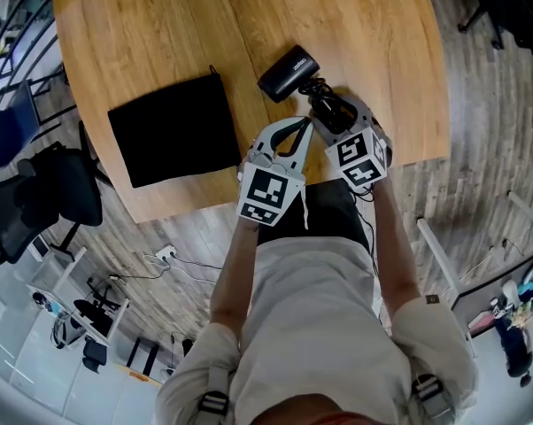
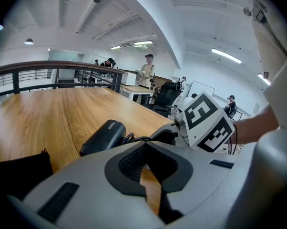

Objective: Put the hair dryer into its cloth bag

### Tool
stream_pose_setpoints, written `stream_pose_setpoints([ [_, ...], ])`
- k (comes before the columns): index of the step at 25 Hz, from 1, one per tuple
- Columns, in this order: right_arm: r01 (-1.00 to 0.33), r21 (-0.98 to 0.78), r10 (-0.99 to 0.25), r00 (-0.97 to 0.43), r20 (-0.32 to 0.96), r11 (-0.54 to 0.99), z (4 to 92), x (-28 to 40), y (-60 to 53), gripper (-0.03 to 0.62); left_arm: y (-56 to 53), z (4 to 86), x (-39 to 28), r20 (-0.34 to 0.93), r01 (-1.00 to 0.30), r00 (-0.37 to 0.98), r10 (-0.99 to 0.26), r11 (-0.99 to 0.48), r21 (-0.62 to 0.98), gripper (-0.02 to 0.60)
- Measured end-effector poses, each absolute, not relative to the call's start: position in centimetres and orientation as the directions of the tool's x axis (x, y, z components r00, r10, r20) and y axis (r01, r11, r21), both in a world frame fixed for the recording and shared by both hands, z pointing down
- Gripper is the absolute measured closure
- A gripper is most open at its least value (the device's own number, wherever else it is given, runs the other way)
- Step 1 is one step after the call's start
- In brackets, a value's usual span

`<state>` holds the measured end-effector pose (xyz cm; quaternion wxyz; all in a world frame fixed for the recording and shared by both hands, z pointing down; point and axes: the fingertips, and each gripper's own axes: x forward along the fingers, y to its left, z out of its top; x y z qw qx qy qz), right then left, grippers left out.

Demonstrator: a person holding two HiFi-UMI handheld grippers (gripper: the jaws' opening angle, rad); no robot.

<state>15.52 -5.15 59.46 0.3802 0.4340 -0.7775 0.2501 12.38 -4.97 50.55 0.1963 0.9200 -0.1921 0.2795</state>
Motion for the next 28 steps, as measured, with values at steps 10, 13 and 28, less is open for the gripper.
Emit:
stream_pose_setpoints([
  [10,-0.893,-0.096,-0.521,-0.34,0.783,0.44,59.1,15.7,-5.2,0.378,-5.0,50.9,10.8,0.598,-0.493,0.758,-0.262,-0.829,0.262,0.56],
  [13,-0.896,-0.097,-0.532,-0.342,0.775,0.434,58.9,15.8,-5.2,0.379,-5.1,51.1,10.2,0.605,-0.507,0.749,-0.271,-0.822,0.26,0.56],
  [28,-0.865,-0.07,-0.541,-0.372,0.754,0.497,57.8,13.5,-5.2,0.382,-5.8,52.3,5.1,0.653,-0.62,0.672,-0.348,-0.748,0.239,0.56],
])
